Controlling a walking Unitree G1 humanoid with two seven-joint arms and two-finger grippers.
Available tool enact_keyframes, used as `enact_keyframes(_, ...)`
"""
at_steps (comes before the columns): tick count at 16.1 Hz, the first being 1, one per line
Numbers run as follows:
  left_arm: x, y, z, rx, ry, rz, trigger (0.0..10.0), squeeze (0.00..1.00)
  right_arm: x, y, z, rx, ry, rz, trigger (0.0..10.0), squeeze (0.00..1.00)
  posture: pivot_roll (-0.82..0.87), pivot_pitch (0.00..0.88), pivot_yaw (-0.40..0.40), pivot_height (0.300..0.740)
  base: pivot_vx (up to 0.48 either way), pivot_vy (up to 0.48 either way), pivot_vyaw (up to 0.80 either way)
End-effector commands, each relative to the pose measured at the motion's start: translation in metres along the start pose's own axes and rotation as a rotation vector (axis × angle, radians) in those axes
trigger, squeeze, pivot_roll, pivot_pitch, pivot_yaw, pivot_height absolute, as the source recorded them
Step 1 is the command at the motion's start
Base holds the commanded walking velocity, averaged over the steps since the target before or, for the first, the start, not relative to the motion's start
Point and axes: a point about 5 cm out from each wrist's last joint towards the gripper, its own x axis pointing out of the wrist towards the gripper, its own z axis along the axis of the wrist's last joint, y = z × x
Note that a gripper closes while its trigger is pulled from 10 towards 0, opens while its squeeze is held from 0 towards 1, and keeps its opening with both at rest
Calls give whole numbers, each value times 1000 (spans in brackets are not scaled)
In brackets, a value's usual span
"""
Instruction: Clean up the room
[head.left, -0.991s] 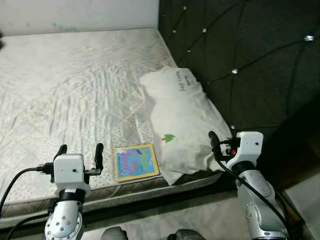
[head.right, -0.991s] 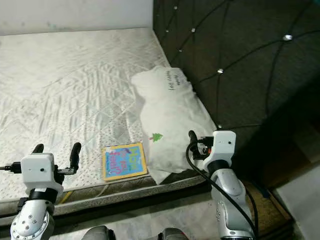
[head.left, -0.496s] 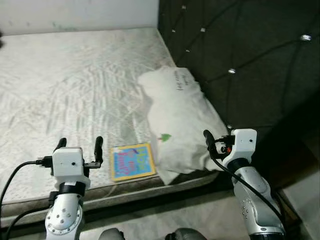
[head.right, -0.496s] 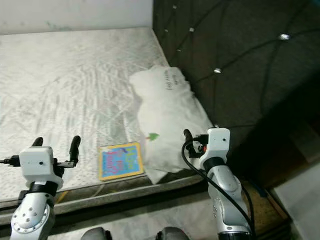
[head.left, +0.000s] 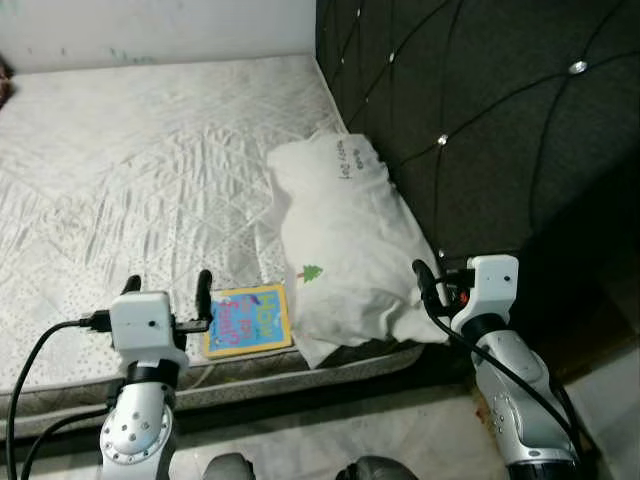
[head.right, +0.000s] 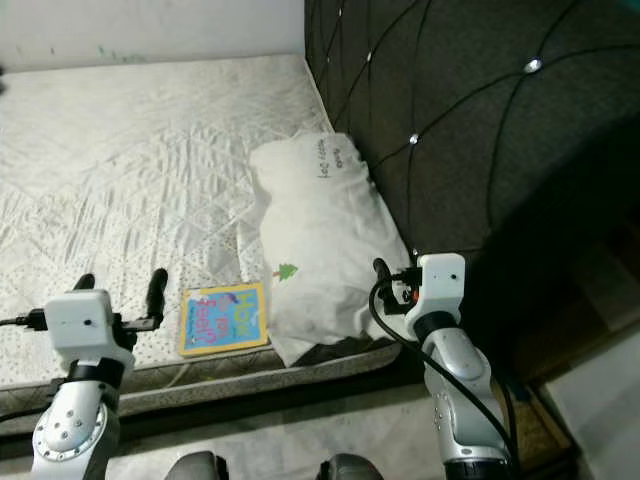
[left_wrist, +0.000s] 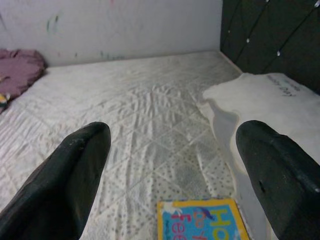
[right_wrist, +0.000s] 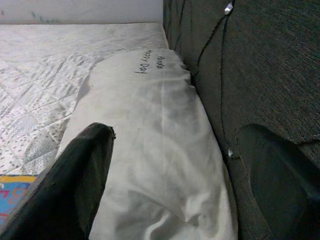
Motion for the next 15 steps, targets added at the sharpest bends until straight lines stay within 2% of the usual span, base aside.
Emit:
enact_keyframes(1,1,6,-5,11,32,21,10000,0,2,5,-2,9,10,23,10000,0,-9,66,-23,740,0,480,0)
enact_keyframes(4,1,14,-6,21,32,-1,10000,0,3,6,-3,15,13,33,10000,0,-3,63,-22,740,0,480,0)
enact_keyframes(6,1,12,-6,20,31,-21,10000,0,4,6,-2,13,11,40,10000,0,-4,61,-22,740,0,480,0)
enact_keyframes(8,1,5,-3,31,15,-92,10000,0,7,9,-1,0,10,75,10000,0,0,59,-34,740,0,480,0)
enact_keyframes(9,2,3,-2,44,12,-151,10000,0,10,5,7,-34,-19,51,10000,0,3,56,-34,740,0,480,0)
enact_keyframes(12,6,5,-2,58,26,-184,10000,0,14,1,9,-86,7,94,10000,0,4,53,-36,740,0,480,0)
enact_keyframes(13,5,9,-2,73,35,-207,10000,0,17,-8,10,-95,32,85,10000,0,5,53,-40,740,0,480,0)
enact_keyframes(15,3,13,-6,109,32,-202,10000,0,18,-14,10,-160,45,110,10000,0,4,53,-36,740,0,480,0)
